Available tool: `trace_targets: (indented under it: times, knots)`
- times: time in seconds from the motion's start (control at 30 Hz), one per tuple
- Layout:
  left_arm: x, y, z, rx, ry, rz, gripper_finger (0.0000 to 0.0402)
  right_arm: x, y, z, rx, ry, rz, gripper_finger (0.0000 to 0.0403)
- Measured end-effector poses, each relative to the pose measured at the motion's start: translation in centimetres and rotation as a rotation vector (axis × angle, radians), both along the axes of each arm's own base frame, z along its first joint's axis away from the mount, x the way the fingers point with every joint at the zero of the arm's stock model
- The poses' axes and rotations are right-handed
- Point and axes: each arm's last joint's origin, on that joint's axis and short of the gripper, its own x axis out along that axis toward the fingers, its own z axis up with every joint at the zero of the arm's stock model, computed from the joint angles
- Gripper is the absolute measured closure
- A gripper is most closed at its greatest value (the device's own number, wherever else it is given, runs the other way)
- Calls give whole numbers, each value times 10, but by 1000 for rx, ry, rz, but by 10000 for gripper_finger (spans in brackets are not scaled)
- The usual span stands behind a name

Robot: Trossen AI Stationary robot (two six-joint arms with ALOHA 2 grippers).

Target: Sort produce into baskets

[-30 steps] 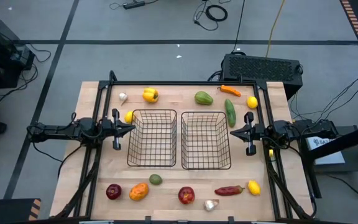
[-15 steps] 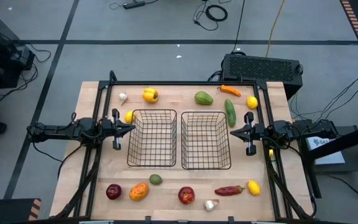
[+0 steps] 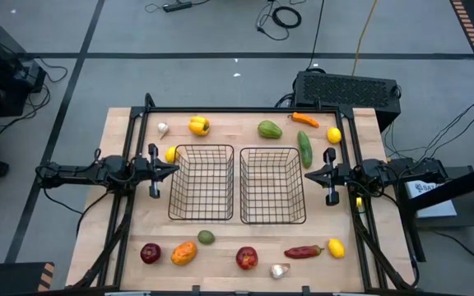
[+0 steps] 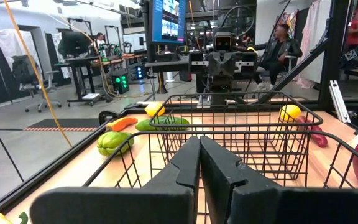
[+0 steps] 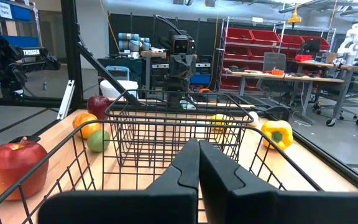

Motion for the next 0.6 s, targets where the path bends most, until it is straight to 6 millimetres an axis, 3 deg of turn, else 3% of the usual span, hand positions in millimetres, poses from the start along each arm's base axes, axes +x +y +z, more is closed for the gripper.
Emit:
trace_targets:
  times: [0.6]
  knots:
    - [0,1,1,2,-8,46,381,0,0,0,0,0,0,403]
